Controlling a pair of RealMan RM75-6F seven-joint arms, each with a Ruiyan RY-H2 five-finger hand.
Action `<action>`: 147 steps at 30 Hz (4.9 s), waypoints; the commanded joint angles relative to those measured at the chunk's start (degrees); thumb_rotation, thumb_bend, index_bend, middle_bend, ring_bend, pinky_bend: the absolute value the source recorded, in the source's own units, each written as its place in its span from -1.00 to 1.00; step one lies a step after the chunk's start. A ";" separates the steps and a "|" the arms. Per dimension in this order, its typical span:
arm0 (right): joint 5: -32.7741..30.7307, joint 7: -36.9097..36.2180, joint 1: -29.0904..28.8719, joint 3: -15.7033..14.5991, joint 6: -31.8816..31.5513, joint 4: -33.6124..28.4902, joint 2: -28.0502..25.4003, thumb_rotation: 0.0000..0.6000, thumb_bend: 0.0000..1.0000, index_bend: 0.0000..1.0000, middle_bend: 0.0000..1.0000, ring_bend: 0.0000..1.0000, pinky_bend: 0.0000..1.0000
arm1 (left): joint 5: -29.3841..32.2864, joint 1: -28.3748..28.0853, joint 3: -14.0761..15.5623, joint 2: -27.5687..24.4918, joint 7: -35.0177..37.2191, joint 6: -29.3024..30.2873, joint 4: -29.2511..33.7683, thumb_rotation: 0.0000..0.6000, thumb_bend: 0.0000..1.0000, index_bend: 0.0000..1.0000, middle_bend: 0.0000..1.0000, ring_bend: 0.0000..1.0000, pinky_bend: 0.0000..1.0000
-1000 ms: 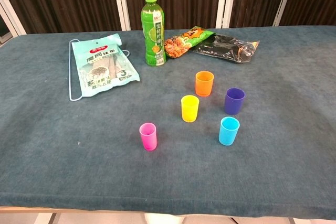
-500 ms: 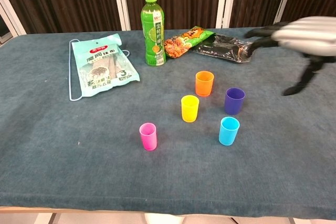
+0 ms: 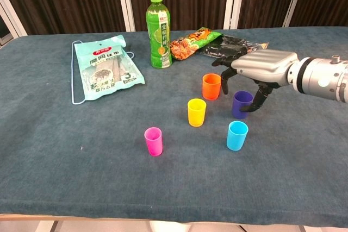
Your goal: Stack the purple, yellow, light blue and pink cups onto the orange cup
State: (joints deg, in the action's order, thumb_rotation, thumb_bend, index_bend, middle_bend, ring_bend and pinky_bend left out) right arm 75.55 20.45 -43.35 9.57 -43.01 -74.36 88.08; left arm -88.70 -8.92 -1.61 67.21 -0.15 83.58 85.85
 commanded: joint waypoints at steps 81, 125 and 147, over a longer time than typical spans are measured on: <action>-15.80 16.38 -7.59 -3.62 -4.33 -10.96 1.31 1.00 -0.18 -0.25 -0.99 -1.00 -1.00 | 0.47 -0.06 0.34 -1.68 2.38 -0.96 0.85 1.00 -0.21 -1.00 -1.00 -1.00 -0.76; -19.33 14.54 -7.24 3.94 -13.51 1.98 8.33 1.00 -0.14 0.37 -0.73 -0.99 -0.92 | -0.24 0.09 0.78 -2.05 2.95 -0.86 0.79 1.00 -0.22 -1.00 -1.00 -1.00 -0.75; -5.33 5.51 -0.65 -6.29 -10.90 -23.95 -10.09 1.00 -0.20 -0.89 -1.00 -1.00 -1.00 | -0.74 0.14 0.80 -1.90 3.23 -0.32 0.58 1.00 -0.22 -1.00 -1.00 -1.00 -0.72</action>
State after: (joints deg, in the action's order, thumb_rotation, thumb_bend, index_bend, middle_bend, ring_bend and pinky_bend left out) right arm 64.90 29.84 -46.40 7.34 -54.85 -92.12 83.67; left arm -89.46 -8.76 -0.81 65.28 3.12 83.30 86.39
